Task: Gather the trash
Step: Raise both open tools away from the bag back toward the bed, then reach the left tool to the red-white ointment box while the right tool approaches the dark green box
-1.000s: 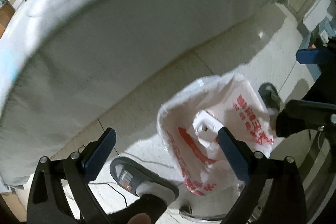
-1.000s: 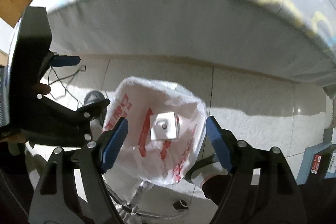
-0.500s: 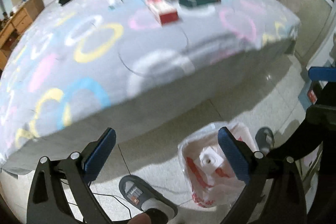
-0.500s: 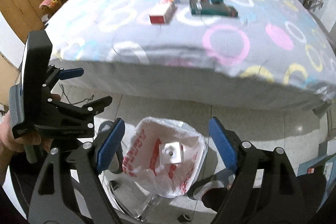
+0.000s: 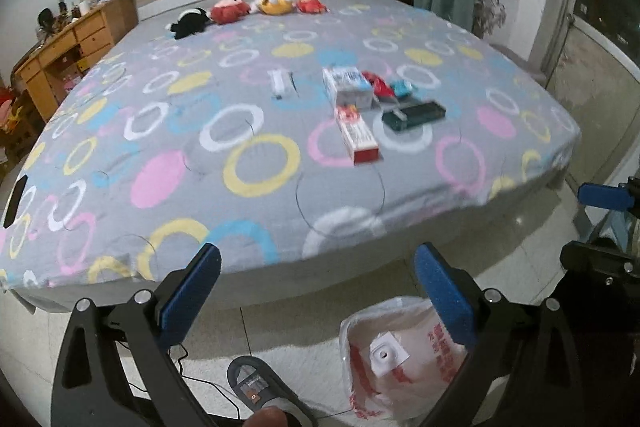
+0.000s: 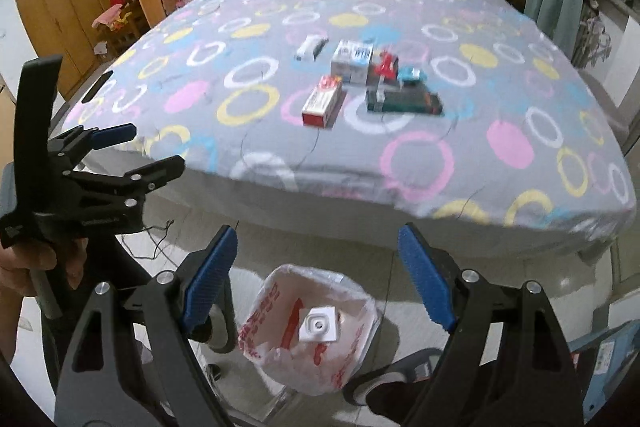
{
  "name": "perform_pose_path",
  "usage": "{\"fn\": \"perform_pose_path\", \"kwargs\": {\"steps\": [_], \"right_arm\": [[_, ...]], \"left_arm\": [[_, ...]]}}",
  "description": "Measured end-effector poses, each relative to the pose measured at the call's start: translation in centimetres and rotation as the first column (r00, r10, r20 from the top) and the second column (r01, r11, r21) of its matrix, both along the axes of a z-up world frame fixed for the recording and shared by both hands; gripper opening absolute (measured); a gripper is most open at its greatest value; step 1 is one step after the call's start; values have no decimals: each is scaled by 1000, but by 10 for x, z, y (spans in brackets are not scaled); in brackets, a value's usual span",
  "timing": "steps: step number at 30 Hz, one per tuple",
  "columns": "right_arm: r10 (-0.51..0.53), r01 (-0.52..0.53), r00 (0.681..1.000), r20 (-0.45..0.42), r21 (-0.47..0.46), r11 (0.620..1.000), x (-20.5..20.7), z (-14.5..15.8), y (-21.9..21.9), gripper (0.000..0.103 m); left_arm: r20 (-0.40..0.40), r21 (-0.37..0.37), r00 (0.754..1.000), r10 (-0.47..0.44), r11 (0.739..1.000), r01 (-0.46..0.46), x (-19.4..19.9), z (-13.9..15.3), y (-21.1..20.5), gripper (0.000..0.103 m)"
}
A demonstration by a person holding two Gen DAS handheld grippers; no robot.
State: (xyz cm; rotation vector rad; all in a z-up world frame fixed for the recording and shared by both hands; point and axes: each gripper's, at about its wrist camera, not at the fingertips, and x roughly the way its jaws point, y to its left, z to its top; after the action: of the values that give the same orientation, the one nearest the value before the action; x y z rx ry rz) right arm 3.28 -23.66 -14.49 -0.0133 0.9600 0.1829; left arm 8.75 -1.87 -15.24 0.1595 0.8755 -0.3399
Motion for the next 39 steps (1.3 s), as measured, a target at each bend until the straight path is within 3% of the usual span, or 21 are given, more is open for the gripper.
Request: {"fn": "perform_pose_path", "kwargs": {"steps": [9,20,28,39], "right_arm": [[18,-15,998,59,-57,998,16,34,-23,86],[72,-64,995,75,-101,993,56,59,-57,88],[145,-140,989,34,-115,983,102,39,-69,88],[340,-341,940,-40,-196,919,167,-8,-67,88]], "left_arm": [[2,2,998,57,998,-57,13,32,-14,95],[-18,14,996,83,996,-83,39,35,-40,95],[-47,25,994,99,995,-98,69,23,-65,95],[-93,49,988,123,992,-119,114,-11,-92,95]]}}
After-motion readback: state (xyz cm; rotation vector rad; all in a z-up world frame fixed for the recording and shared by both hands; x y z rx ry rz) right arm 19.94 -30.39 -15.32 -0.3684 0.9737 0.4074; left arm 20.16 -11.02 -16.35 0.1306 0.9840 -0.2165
